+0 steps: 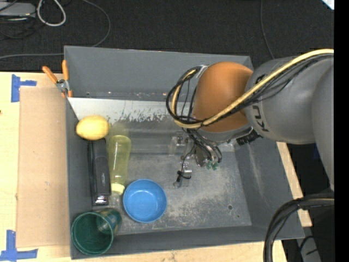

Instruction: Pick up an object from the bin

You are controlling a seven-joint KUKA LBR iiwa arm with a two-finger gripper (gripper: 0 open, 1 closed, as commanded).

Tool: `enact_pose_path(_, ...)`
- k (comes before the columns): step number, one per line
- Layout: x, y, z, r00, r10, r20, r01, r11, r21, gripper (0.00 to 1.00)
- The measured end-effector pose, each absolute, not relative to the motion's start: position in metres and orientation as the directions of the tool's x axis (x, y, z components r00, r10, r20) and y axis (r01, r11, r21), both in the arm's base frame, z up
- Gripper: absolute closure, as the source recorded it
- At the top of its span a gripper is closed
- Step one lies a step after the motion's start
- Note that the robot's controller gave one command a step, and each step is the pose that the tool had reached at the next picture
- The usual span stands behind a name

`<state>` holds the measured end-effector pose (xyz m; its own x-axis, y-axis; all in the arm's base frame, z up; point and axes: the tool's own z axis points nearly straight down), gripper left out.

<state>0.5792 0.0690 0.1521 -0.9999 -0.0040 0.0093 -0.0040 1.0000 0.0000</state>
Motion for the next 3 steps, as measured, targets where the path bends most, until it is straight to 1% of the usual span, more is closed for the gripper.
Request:
enact_pose_path(1,0.581,0.068,0.157,-1.000,-0.001,0.002,-0.001,1.000,0.000,0.00)
enact_pose_path(2,0.520,0.141,0.067,-0.959,-0.284,0.014,-0.284,0.959,0.005,0.00)
enact_pose_path(3,0.552,0.140,0.115,-0.978,-0.210,0.001,-0.210,0.978,0.001,0.00)
